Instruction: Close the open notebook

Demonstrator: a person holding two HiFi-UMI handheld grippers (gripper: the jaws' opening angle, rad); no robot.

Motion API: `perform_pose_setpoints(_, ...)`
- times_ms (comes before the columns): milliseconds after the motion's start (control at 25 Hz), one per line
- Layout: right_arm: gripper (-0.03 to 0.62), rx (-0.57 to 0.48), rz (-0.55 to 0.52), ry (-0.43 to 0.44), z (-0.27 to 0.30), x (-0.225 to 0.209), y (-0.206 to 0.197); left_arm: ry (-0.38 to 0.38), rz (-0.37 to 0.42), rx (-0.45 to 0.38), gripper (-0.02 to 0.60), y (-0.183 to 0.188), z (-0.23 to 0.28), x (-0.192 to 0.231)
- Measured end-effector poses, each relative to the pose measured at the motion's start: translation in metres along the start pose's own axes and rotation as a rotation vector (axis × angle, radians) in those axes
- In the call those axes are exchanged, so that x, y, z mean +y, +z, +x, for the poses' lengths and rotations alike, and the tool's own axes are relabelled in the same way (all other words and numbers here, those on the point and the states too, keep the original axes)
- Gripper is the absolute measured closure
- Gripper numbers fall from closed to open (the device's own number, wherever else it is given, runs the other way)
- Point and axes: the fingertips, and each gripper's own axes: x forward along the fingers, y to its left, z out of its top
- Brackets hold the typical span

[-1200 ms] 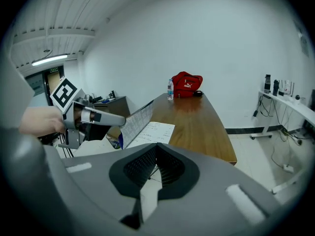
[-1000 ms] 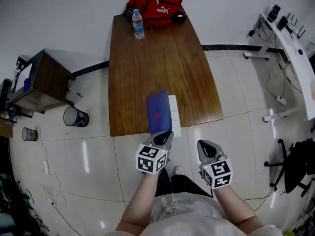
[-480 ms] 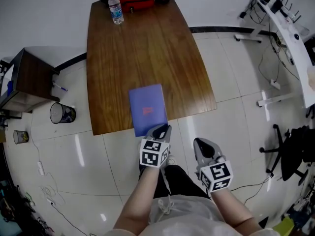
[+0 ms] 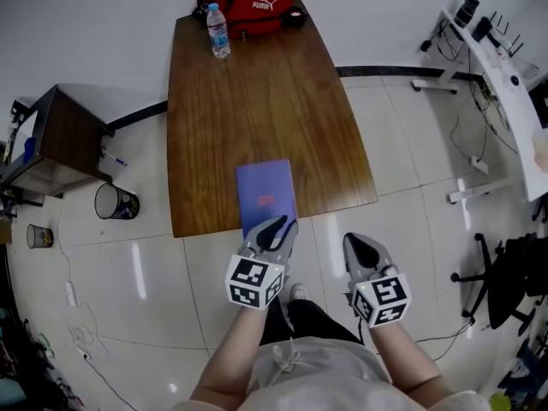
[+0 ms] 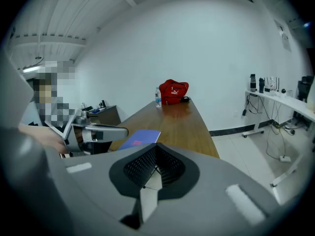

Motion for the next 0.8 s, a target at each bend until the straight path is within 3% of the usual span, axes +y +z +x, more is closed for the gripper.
perform_pose_setpoints(120,0.586,-0.039,-0.032,0.025,-0.008,0.009,0.017,0.089,0.042,-0.121,0.534,0.036,-0.036,0.004)
perform_pose_setpoints(320,0.586,-0.091,-0.088,0.083,-0.023,0.031,0.04,0.204,0.068,-0.242,0.575,0.062,-0.091,0.003)
perform_pose_setpoints(520,0.586,-0.093,-0.106,0.128,-0.029,0.047,0.037,0.283,0.128,-0.283,0.575,0.07,-0.137,0.0)
perform_pose_setpoints(800,0.586,-0.08,-0.101,0.147,-0.034,0.066,0.025,0.323,0.051,-0.357,0.575,0.08,-0.196,0.007)
